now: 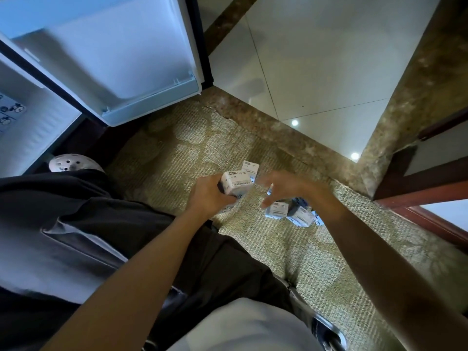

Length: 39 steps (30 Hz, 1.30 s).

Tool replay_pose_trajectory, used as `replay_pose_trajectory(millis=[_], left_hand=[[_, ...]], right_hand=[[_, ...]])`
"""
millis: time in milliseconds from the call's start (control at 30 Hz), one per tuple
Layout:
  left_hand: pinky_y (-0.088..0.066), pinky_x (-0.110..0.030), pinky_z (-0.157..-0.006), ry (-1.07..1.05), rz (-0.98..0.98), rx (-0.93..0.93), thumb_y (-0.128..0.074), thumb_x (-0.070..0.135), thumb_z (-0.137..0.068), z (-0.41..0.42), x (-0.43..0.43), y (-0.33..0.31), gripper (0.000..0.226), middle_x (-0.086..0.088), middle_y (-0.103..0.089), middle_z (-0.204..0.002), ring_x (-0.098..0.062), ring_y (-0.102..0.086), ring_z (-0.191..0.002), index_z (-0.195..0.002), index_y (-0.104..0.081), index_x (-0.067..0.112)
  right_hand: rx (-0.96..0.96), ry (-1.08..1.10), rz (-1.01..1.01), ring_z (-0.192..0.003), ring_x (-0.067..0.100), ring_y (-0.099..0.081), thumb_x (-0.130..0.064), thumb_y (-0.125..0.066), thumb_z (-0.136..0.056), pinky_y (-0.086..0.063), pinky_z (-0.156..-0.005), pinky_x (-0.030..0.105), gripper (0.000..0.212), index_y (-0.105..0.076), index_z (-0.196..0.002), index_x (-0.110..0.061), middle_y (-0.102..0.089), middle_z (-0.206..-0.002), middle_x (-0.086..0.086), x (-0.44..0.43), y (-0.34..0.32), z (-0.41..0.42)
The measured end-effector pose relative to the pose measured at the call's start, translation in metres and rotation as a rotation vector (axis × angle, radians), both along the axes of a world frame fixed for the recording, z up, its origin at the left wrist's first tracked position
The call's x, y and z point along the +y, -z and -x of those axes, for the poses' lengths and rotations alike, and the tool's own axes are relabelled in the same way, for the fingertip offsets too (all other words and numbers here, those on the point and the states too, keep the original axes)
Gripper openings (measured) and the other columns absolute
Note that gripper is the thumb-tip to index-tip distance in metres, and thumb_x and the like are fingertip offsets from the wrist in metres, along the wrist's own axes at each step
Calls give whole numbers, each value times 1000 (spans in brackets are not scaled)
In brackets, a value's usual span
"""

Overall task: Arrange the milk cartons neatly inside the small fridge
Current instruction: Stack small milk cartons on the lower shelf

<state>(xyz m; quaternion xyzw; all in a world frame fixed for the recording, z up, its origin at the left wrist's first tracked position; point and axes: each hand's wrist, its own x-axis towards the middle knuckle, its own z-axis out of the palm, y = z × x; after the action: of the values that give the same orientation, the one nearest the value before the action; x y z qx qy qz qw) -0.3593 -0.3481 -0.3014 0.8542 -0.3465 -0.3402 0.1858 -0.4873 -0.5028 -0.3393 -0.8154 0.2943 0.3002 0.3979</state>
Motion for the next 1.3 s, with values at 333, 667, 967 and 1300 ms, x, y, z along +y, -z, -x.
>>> replay_pose_trajectory(millis=[333, 667, 967, 1300], left_hand=[[-36, -5, -44, -103, -39, 16, -80, 16, -70, -1, 0, 2, 47, -8, -70, -109, -7, -55, -75, -113, -65, 5], [-45, -21, -65, -128, -41, 36, -80, 15, -69, 8, 0, 7, 45, -7, -72, -105, -11, -58, -77, -111, -67, 8], [-58, -34, -74, -408, 99, 45, -79, 17, -70, -17, 2, -27, 32, -9, -71, -97, -19, -66, -81, -98, -69, 7], [-47, -26, -58, -644, 370, -179, -78, 21, -69, -104, 20, -126, 27, 2, -57, -75, -19, -58, -77, -86, -58, 14]], right_hand=[[319, -85, 459, -122, 32, -50, -6, -49, -90, -43, -99, 44, 46, -37, -134, -5, -49, -132, 16, 47, 96, 34], [51, 53, 389, -115, 26, -56, -6, -56, -89, -47, -89, 36, 36, -50, -123, -12, -57, -125, 11, 51, 73, 15], [-233, 35, 311, -83, 29, -65, -14, -70, -79, -54, -67, 36, 21, -64, -92, 1, -68, -88, 14, 40, -27, -47], [-612, 47, 514, -75, 26, -60, -16, -68, -74, -39, -51, 26, 15, -67, -80, -2, -66, -79, 8, 44, -166, -153]])
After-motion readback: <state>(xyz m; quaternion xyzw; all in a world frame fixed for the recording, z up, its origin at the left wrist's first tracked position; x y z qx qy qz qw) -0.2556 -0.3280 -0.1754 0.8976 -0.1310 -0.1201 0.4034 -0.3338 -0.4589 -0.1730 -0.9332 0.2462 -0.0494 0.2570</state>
